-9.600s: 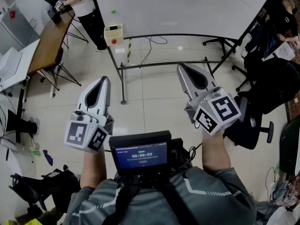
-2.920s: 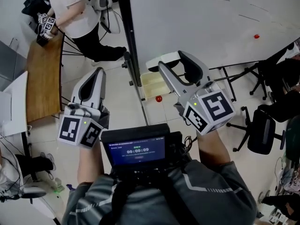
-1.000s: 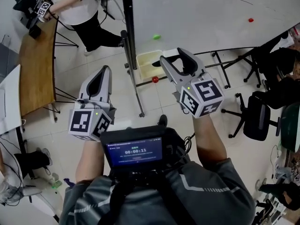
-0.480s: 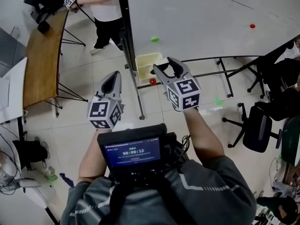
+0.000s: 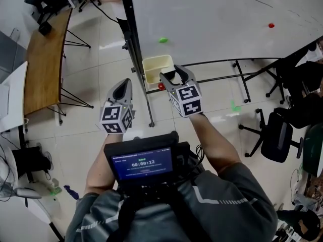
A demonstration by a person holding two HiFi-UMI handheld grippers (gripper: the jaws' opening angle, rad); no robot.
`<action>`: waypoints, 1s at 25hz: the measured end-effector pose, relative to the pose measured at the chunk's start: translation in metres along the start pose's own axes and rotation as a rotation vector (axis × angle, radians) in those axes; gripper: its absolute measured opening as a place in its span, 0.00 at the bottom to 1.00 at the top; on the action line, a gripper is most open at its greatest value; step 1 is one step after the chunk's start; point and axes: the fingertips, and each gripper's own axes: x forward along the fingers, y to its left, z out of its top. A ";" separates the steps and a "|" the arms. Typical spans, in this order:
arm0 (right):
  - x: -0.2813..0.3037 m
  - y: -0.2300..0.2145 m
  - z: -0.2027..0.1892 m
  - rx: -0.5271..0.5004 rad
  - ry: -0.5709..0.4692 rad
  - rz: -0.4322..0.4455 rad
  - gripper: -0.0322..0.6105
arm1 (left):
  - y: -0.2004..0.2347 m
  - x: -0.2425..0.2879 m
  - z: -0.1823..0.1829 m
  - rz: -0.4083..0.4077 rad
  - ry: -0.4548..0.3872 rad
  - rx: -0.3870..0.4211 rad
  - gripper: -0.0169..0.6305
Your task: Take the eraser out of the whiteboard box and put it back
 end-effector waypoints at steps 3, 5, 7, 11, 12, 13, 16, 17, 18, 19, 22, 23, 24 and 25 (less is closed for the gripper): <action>0.004 0.004 -0.007 -0.001 0.018 0.000 0.47 | 0.000 0.000 -0.004 0.000 0.013 -0.001 0.08; 0.005 0.005 -0.010 0.004 0.019 -0.006 0.47 | 0.000 0.001 -0.007 0.003 0.031 -0.001 0.08; 0.007 0.005 -0.013 0.002 0.032 -0.014 0.47 | 0.000 0.001 -0.008 0.000 0.037 -0.003 0.08; 0.008 0.003 -0.019 0.009 0.048 -0.026 0.47 | -0.009 0.001 -0.002 -0.024 0.026 -0.008 0.08; 0.007 0.002 -0.019 0.012 0.046 -0.032 0.47 | -0.010 0.001 -0.001 -0.028 0.022 -0.004 0.08; 0.007 0.002 -0.019 0.011 0.045 -0.037 0.47 | -0.011 0.001 0.000 -0.030 0.019 -0.001 0.08; 0.008 0.005 -0.021 -0.007 0.053 -0.045 0.47 | -0.012 -0.001 0.000 -0.032 0.016 0.001 0.08; 0.008 0.005 -0.021 -0.011 0.056 -0.049 0.47 | -0.012 -0.001 0.000 -0.032 0.016 0.002 0.08; 0.008 0.005 -0.022 -0.011 0.059 -0.053 0.47 | -0.013 -0.002 -0.001 -0.031 0.016 0.004 0.08; 0.008 0.005 -0.022 -0.010 0.063 -0.056 0.47 | -0.013 -0.002 0.000 -0.028 0.015 0.005 0.08; 0.007 0.005 -0.022 -0.010 0.067 -0.057 0.47 | -0.014 -0.005 0.000 -0.020 0.013 0.007 0.08; 0.007 0.005 -0.022 -0.011 0.066 -0.056 0.47 | -0.014 -0.006 0.000 -0.020 0.014 0.005 0.08; 0.007 0.004 -0.022 -0.012 0.065 -0.055 0.47 | -0.014 -0.007 0.000 -0.020 0.015 0.004 0.08; 0.007 0.005 -0.022 -0.011 0.066 -0.055 0.47 | -0.013 -0.008 0.001 -0.019 0.015 0.004 0.08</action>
